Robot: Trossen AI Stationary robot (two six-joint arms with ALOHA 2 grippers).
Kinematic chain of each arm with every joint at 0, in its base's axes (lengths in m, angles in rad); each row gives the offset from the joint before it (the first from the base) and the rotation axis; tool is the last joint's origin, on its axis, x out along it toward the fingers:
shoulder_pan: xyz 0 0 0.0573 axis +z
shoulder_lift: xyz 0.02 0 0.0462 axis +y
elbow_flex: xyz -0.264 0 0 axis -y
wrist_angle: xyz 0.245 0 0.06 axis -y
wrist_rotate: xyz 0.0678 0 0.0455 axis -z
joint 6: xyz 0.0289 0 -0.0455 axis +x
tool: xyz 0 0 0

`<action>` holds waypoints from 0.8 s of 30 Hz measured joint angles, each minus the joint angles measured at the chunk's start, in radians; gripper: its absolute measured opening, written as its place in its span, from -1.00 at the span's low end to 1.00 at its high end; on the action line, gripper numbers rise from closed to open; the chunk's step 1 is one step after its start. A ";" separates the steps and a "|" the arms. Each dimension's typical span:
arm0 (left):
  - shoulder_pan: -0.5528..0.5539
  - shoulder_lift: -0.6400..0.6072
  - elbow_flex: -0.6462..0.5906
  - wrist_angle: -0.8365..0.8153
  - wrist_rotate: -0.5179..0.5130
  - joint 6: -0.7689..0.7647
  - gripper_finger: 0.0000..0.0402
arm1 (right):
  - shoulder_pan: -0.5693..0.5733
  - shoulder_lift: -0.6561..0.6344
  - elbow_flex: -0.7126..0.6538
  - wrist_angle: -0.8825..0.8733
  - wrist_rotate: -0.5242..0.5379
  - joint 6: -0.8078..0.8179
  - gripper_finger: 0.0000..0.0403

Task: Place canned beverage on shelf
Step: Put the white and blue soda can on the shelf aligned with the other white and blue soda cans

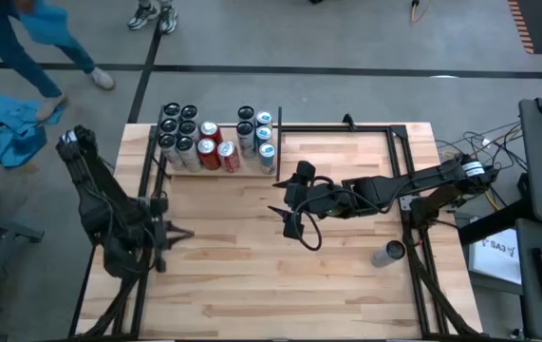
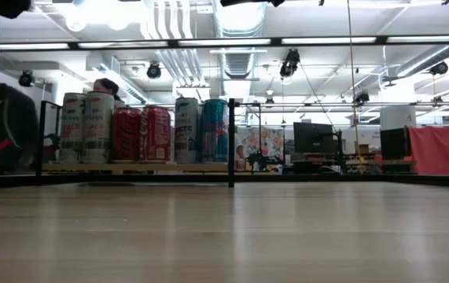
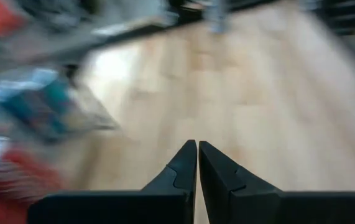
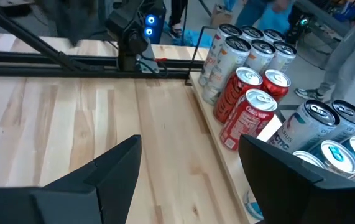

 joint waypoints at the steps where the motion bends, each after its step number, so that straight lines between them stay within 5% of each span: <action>1: -0.002 -0.008 -0.003 0.038 0.063 0.016 -1.00 | 0.000 0.000 0.000 0.003 0.000 0.003 0.29; 5: -0.002 -0.019 -0.056 0.287 0.278 0.171 -1.00 | 0.000 0.000 -0.003 0.027 0.000 0.008 0.29; 15: 0.119 -0.009 -0.256 0.955 0.283 0.660 -1.00 | 0.000 0.000 -0.003 0.074 0.000 -0.010 0.29; 19: 0.244 -0.029 -0.282 0.991 0.323 0.718 -1.00 | 0.000 0.000 -0.003 0.072 0.000 -0.012 0.29; 24: 0.360 -0.097 -0.266 0.834 0.443 0.714 -1.00 | 0.000 0.000 -0.003 0.072 0.000 -0.025 0.29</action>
